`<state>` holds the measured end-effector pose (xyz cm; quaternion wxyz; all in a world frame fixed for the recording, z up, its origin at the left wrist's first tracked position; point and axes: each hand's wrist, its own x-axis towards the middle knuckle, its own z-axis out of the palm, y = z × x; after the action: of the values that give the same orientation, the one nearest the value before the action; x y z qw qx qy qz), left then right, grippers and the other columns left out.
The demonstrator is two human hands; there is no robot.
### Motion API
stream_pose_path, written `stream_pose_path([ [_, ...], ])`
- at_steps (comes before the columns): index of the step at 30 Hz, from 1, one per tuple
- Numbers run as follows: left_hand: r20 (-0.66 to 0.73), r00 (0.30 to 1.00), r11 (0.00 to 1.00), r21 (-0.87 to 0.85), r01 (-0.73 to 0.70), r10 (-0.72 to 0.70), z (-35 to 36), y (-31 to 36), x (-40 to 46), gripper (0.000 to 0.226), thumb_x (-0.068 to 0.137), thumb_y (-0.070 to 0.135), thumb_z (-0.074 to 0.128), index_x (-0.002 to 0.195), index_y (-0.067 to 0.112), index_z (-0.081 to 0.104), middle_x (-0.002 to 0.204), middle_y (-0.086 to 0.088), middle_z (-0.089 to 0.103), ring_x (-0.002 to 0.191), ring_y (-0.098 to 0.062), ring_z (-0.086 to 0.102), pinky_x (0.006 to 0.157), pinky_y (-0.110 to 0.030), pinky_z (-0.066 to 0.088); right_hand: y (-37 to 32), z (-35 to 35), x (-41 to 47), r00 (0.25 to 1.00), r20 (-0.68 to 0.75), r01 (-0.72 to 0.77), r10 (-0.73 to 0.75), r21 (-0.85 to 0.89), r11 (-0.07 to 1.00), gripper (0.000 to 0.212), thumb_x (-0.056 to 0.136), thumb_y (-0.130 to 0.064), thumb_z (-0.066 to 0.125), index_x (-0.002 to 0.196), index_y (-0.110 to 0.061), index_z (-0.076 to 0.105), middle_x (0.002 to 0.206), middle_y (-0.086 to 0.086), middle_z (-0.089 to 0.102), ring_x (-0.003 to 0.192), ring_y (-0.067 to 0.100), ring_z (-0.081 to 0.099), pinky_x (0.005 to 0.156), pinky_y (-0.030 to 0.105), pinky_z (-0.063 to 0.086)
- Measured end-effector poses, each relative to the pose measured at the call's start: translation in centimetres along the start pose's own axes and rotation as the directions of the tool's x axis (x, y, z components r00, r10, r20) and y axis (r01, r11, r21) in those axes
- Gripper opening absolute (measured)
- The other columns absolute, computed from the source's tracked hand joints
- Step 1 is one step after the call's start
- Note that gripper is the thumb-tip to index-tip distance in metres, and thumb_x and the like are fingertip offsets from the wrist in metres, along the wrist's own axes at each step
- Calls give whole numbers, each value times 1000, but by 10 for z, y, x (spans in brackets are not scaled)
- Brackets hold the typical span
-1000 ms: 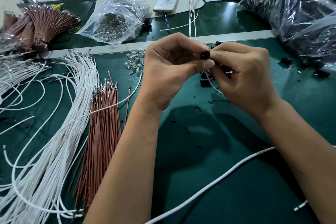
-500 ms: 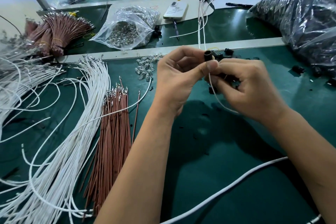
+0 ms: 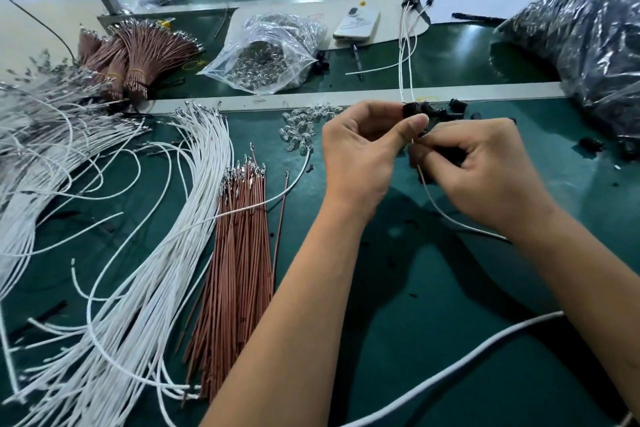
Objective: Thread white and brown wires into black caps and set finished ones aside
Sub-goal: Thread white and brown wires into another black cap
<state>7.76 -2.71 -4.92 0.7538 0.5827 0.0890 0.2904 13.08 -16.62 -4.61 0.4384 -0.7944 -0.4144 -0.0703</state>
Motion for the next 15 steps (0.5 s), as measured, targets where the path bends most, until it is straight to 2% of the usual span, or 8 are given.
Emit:
stream_pose_path([
  [3,-58,998,999,46,15,-12,-2,1,0,18,75,-7,82,83,2,69,69,-1,70,60,-8,64,61,-21,54,-3,0,5,999,27,-22,22,-30,999,26,91,-17,68,69,-5,71,58,18,56,56,35,52,55,49,44],
  [6,-117,990,992,95,88,-76,-7,3,3,17,77,-2,83,86,0,69,73,-8,71,64,-14,64,68,-32,59,-9,4,10,995,85,-37,43,-69,997,28,92,-9,71,64,-9,68,52,12,55,52,32,51,51,41,42],
  [9,-227,961,965,170,200,-159,-13,2,8,16,83,6,81,90,0,68,78,-16,70,65,-22,65,77,-48,62,-20,6,31,944,319,-10,78,-211,978,31,92,-15,71,61,-14,66,48,-1,55,47,14,47,50,25,37],
  [11,-391,911,956,196,220,-129,-16,4,10,13,88,11,76,91,5,65,83,-15,71,65,-24,69,75,-47,61,-24,1,55,879,453,-28,149,-264,964,35,95,-34,68,64,-17,70,52,-2,62,47,10,52,49,22,39],
  [12,-484,871,957,205,205,-83,-19,5,12,13,91,14,74,91,8,62,86,-12,71,64,-22,71,71,-41,61,-24,0,68,873,457,-57,171,-251,966,36,96,-39,66,67,-19,73,56,-5,67,49,7,57,49,19,43],
  [14,-644,765,976,172,133,9,-25,9,12,14,95,16,69,92,10,57,89,-8,69,55,-18,70,57,-32,57,-23,10,93,913,373,-91,166,-209,974,32,102,-35,62,79,-19,79,69,-6,74,61,10,68,58,19,50],
  [15,-702,711,983,158,92,46,-28,10,12,14,95,16,68,93,9,56,90,-8,67,57,-21,70,55,-33,56,-23,22,104,932,340,-49,123,-218,975,26,102,-30,64,86,-17,80,75,-6,74,68,13,70,65,21,51],
])
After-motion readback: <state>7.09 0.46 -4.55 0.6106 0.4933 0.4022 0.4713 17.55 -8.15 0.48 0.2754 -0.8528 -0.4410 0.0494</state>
